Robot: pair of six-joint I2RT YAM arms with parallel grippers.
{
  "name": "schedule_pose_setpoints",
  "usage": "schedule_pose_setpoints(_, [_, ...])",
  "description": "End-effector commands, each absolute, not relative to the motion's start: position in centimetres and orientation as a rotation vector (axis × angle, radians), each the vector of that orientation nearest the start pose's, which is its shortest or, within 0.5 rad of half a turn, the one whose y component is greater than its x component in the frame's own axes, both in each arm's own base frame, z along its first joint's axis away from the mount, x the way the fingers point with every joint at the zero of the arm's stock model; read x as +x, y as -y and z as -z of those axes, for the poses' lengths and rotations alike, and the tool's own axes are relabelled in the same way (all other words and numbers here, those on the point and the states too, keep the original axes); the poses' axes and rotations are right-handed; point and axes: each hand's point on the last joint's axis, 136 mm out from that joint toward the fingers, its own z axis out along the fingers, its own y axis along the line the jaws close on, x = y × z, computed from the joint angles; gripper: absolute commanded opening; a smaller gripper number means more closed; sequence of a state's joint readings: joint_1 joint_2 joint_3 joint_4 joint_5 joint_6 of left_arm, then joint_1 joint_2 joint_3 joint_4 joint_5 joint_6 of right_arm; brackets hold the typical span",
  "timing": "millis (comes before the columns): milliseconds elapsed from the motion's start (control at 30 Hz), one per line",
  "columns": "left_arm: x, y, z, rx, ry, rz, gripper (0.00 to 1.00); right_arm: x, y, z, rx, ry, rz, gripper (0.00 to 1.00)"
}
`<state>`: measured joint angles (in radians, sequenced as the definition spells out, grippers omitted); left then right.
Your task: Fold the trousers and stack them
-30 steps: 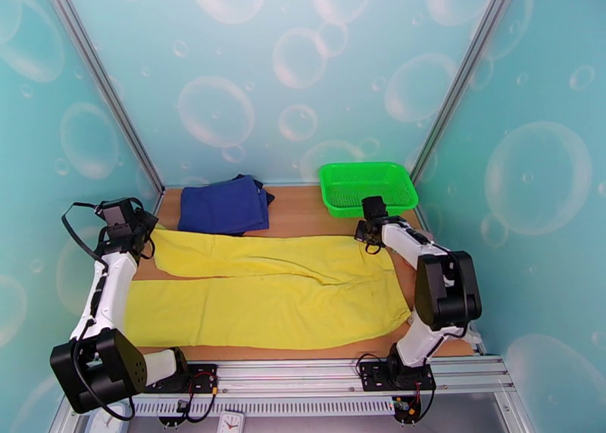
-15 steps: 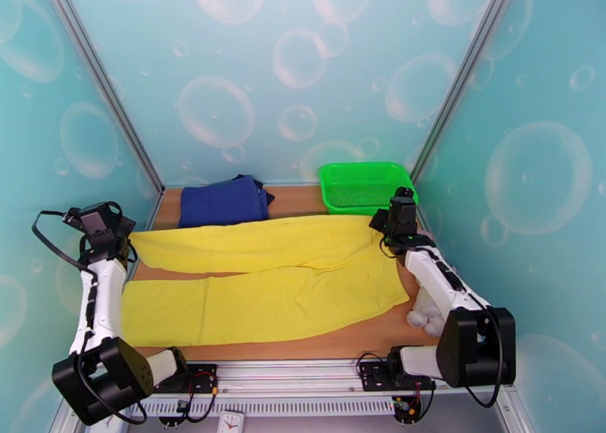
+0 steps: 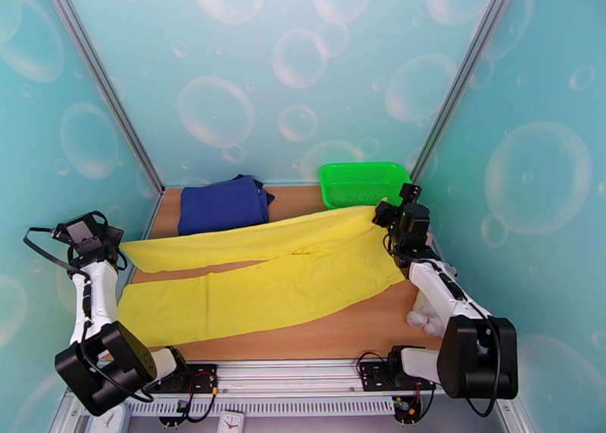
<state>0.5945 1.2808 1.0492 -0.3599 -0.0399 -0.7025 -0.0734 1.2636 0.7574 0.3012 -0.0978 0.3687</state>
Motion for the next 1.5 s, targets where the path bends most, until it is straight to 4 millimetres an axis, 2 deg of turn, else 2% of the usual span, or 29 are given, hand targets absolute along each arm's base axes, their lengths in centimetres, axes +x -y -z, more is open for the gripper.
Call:
schedule_pose_setpoints(0, [33.5, -23.3, -24.2, -1.270, -1.676, 0.043, 0.00, 41.3, 1.9, -27.9, 0.275, -1.618, -0.281, 0.00])
schedule_pose_setpoints(167, [31.9, -23.2, -22.1, -1.365, -1.681, 0.022, 0.00, 39.6, 2.7, -24.1, 0.380, -1.714, -0.255, 0.00])
schedule_pose_setpoints(333, [29.4, -22.2, -17.2, -1.475, -1.712, 0.104, 0.00, 37.5, 3.5, -21.4, 0.456, -1.760, -0.222, 0.00])
schedule_pose_setpoints(433, [28.1, -22.1, -15.8, -1.511, -1.717, 0.149, 0.00, 36.4, 3.7, -20.5, 0.485, -1.769, -0.224, 0.00])
schedule_pose_setpoints(500, [26.9, -22.3, -15.7, -1.524, -1.709, 0.125, 0.00, 35.8, 4.0, -20.0, 0.511, -1.778, -0.219, 0.00])
schedule_pose_setpoints(700, [24.6, -22.1, -18.0, -1.473, -1.652, 0.040, 0.00, 35.7, 4.2, -19.5, 0.536, -1.798, -0.224, 0.00])
schedule_pose_setpoints(833, [22.3, -22.2, -18.6, -1.513, -1.608, -0.060, 0.00, 35.6, 4.1, -19.4, 0.540, -1.814, -0.231, 0.00])
schedule_pose_setpoints(967, [20.1, -22.2, -17.5, -1.611, -1.565, -0.108, 0.00, 35.2, 4.2, -19.5, 0.560, -1.800, -0.233, 0.04])
schedule_pose_setpoints(1000, [19.8, -22.0, -17.1, -1.630, -1.561, -0.093, 0.00, 34.8, 4.3, -18.8, 0.576, -1.824, -0.228, 0.04])
schedule_pose_setpoints(1133, [19.0, -21.5, -15.5, -1.672, -1.546, -0.024, 0.00, 34.1, 4.5, -18.2, 0.603, -1.837, -0.214, 0.04])
schedule_pose_setpoints(1467, [16.8, -20.6, -14.2, -1.702, -1.536, -0.002, 0.00, 32.4, 5.6, -15.1, 0.689, -1.881, -0.157, 0.07])
